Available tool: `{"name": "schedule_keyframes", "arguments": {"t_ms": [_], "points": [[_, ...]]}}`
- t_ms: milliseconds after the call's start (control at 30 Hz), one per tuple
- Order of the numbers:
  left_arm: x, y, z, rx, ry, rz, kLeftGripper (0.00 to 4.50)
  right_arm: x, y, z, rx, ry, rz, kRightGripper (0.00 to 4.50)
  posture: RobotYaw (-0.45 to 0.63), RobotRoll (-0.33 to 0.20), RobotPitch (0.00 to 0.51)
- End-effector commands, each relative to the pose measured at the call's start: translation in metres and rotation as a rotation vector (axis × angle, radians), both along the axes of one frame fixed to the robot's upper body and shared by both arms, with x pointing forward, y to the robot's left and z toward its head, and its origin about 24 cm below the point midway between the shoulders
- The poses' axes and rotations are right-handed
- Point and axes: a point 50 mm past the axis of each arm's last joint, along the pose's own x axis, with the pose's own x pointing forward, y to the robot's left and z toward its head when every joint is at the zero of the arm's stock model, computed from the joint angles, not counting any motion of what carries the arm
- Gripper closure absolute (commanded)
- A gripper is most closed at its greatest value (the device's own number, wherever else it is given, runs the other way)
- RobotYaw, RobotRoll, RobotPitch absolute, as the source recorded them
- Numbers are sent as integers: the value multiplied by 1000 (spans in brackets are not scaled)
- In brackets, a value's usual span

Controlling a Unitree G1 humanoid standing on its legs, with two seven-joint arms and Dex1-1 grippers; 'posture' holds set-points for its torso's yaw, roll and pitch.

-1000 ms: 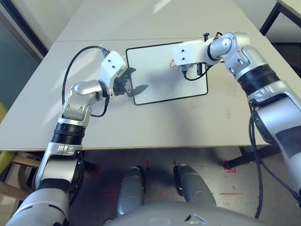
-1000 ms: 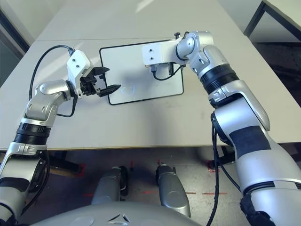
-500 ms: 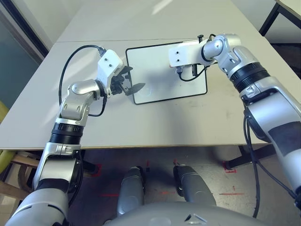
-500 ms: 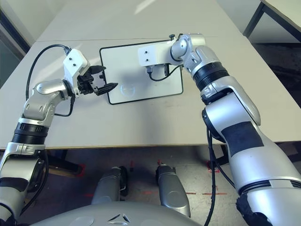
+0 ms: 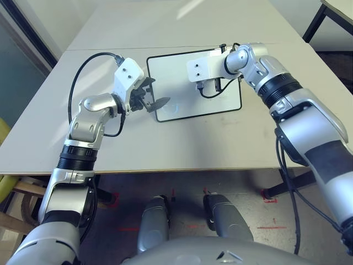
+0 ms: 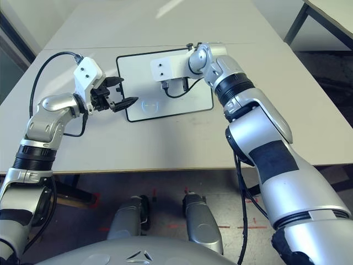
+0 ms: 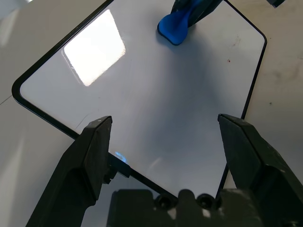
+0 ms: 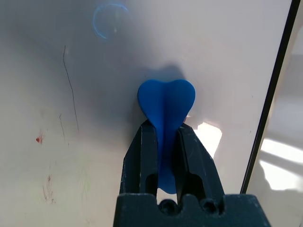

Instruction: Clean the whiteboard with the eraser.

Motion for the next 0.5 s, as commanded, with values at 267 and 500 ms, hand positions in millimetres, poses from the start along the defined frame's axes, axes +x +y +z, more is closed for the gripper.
{"name": "schedule_keyframes", "arguments": {"t_ms": [267,500], "points": [[-3,4,-2,7,12,14,0,3,-13,-4,-50,-11,-34,4232,-94,0,98],[-2,4,-1,6,13,13,0,6,-31,-4,-70,-9,-84,4232,-101,0,101]]}}
